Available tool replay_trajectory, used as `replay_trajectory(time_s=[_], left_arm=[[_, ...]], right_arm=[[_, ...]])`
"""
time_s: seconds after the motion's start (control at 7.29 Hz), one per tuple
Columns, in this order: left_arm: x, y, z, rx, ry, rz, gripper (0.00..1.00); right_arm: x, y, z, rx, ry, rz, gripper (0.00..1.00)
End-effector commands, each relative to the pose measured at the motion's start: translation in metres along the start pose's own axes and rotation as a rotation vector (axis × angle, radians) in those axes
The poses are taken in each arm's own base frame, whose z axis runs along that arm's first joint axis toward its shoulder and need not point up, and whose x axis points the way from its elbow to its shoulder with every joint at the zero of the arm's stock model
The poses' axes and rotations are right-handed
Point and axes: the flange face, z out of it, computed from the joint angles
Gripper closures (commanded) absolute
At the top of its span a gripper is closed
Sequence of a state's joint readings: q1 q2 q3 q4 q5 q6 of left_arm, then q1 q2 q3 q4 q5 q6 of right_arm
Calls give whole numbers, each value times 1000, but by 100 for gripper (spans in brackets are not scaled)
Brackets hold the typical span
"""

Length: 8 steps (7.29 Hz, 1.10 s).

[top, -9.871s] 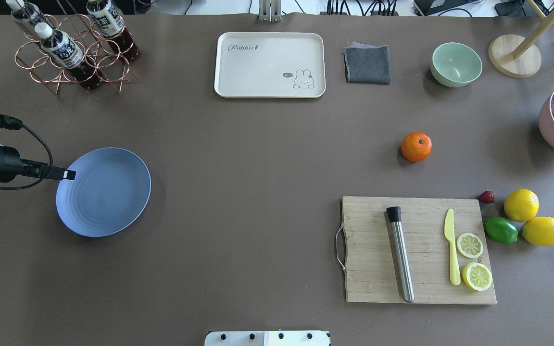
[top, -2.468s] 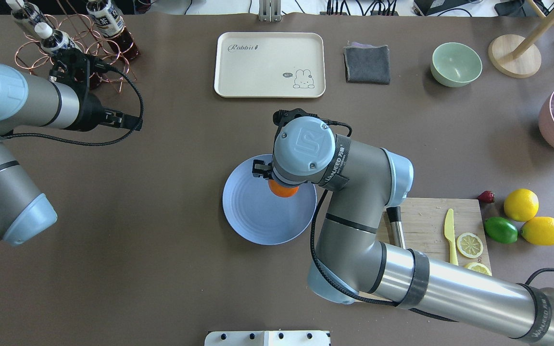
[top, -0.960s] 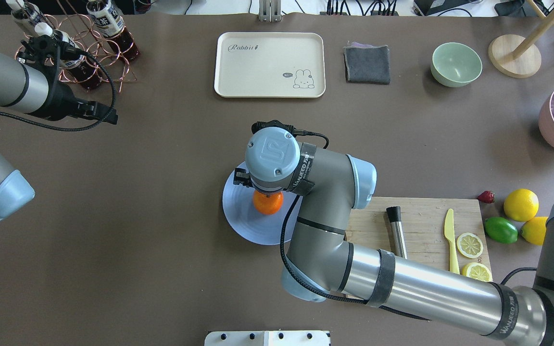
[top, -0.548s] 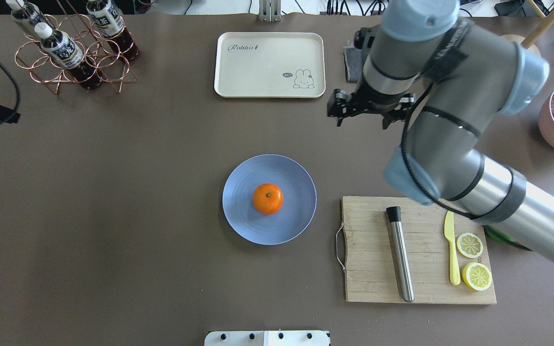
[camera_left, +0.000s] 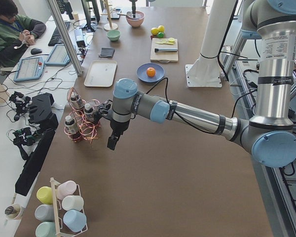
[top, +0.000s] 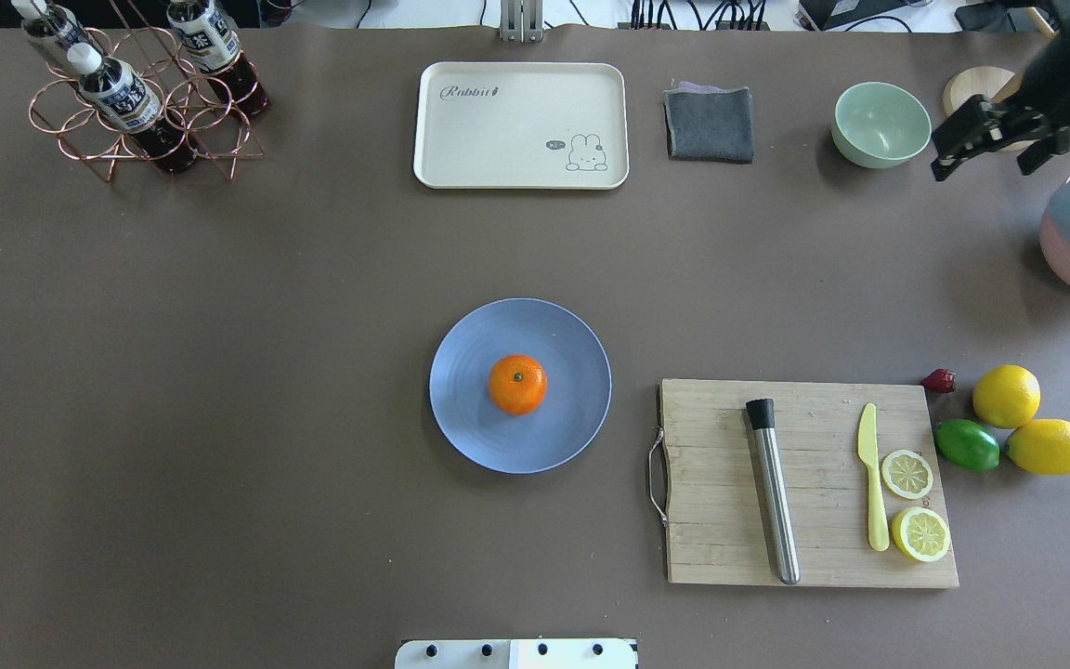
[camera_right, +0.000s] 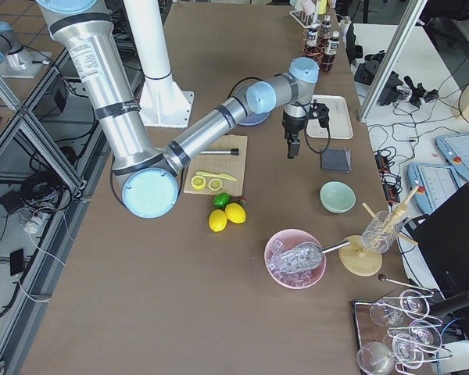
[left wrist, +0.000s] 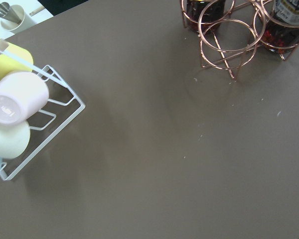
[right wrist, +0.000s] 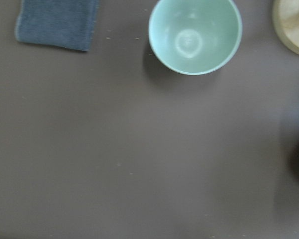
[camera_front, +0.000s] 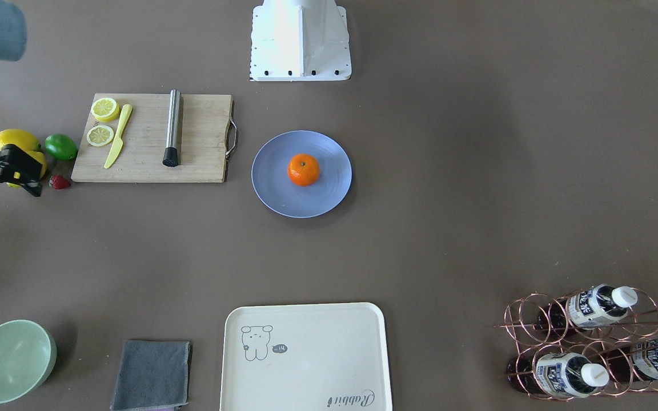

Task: Pick orange to plate

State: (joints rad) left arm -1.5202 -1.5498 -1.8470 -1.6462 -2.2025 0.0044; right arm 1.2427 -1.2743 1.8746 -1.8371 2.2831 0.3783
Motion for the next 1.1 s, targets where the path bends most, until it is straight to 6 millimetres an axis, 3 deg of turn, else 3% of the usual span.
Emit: replay_trajectory(time_s=[0.0,0.14,0.27,0.41,0.55,0.96], left_arm=[[-30,24,3,-30,41,-56,2],[-38,26,14,-45,42,-66,2],[-37,27,11,-39,42,-64,2],[-44,40,22,-62,43,-79,2],[-44,40,22,-57,46,-79,2],[-47,61,34,-87,101,-108,2]], right_arm=[[164,48,-22,13,21,25,0],[224,70,-18,-4,18,31,0],[263,104,3,-33,-5,88,0],[287,124,8,-17,-8,118,0],[296,133,10,-15,-5,131,0],[305,137,15,-29,24,156,0]])
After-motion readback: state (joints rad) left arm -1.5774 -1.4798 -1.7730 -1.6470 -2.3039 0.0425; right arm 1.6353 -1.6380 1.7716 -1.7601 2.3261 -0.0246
